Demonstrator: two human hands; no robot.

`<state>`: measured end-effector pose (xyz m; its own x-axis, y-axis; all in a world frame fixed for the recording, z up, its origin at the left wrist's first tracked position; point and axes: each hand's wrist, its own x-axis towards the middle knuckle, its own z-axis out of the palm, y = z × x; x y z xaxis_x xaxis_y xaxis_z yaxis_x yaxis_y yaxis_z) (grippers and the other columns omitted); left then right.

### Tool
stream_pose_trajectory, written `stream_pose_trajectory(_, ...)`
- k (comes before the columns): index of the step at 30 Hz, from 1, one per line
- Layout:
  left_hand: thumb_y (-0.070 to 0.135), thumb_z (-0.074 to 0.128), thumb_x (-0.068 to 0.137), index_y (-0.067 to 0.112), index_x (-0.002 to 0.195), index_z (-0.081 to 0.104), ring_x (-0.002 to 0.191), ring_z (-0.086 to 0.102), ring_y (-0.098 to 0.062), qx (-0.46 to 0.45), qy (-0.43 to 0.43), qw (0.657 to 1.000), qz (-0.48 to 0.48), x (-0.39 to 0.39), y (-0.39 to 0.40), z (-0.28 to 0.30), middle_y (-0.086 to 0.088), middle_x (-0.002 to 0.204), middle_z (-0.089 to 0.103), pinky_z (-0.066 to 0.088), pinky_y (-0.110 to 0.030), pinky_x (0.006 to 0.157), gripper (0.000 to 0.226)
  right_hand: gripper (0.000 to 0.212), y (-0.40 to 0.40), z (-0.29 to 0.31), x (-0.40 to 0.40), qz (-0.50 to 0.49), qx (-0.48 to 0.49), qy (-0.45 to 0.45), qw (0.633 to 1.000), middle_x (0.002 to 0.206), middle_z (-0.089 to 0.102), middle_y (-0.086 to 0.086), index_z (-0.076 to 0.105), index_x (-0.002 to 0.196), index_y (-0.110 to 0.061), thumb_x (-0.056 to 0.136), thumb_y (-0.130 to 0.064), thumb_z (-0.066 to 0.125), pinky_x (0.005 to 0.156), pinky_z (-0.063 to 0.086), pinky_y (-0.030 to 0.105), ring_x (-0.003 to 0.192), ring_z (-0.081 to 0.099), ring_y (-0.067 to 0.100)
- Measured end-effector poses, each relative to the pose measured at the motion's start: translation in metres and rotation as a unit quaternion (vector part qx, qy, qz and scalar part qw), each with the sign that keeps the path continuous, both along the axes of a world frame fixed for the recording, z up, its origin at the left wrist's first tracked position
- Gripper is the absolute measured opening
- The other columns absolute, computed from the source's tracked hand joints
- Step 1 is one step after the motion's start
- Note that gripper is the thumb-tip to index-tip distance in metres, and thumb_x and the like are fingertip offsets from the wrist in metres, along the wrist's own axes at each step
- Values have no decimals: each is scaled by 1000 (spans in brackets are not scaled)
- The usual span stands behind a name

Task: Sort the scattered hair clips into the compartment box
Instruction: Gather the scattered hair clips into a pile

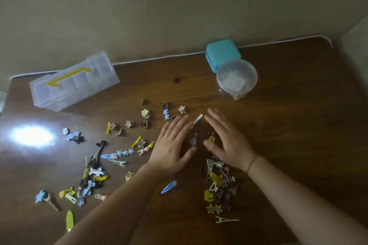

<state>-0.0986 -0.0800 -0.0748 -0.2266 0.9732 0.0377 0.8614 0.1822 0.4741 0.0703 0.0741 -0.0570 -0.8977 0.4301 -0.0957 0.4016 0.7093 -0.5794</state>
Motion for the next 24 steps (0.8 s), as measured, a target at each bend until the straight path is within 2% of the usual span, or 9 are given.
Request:
stream_pose_trajectory(2,60,36,97,20,156,27,153,8,-15,-26,6,1000,5,-2,14,0,1,164,23,7,-42,124,72,73,15,-1,-22,67,26,-40,997,162,2,-10,15,153,-24,94,-61,33,120,12,36,147,-8,4)
stream_pose_trajectory(5,57,34,98,18,154,32,152,12,-17,-44,9,999,-14,2,14,-5,-1,161,31,7,-45,124,69,74,16,-7,-34,126,38,-81,988,162,1,-8,13,154,-22,94,-61,30,121,9,36,147,-9,4)
stream_pose_trajectory(8,54,40,98,17,150,42,151,19,-19,-27,-5,998,-50,8,-6,-12,-3,157,38,17,-49,122,64,75,1,-8,-17,169,55,-101,979,162,-2,-9,7,154,-23,95,-64,25,121,1,31,146,-12,2)
stream_pose_trajectory(12,51,43,99,22,149,43,151,18,-15,-24,-15,994,-105,14,-35,-15,1,156,39,16,-51,121,58,77,-20,-4,13,212,47,-132,967,160,-11,-13,-3,153,-26,94,-68,23,120,-5,30,143,-20,-2)
stream_pose_trajectory(16,43,50,100,24,140,53,148,27,-15,30,-24,991,-127,10,-45,-10,3,151,46,24,-53,118,45,76,-17,3,16,233,45,-121,964,160,-11,-14,2,154,-26,94,-68,26,120,-4,32,143,-20,-1)
stream_pose_trajectory(20,38,50,99,19,138,55,144,35,-21,88,-13,996,4,-20,-24,-4,-2,148,49,28,-55,115,44,71,15,16,-37,152,15,-43,987,161,-1,-16,13,153,-29,93,-66,26,117,6,34,145,-13,0)
stream_pose_trajectory(24,52,38,98,24,151,36,152,14,-18,14,30,990,139,-54,3,0,4,163,25,14,-55,120,60,72,55,13,-115,93,30,-17,995,161,6,-11,18,152,-28,91,-66,25,118,15,42,147,-10,4)
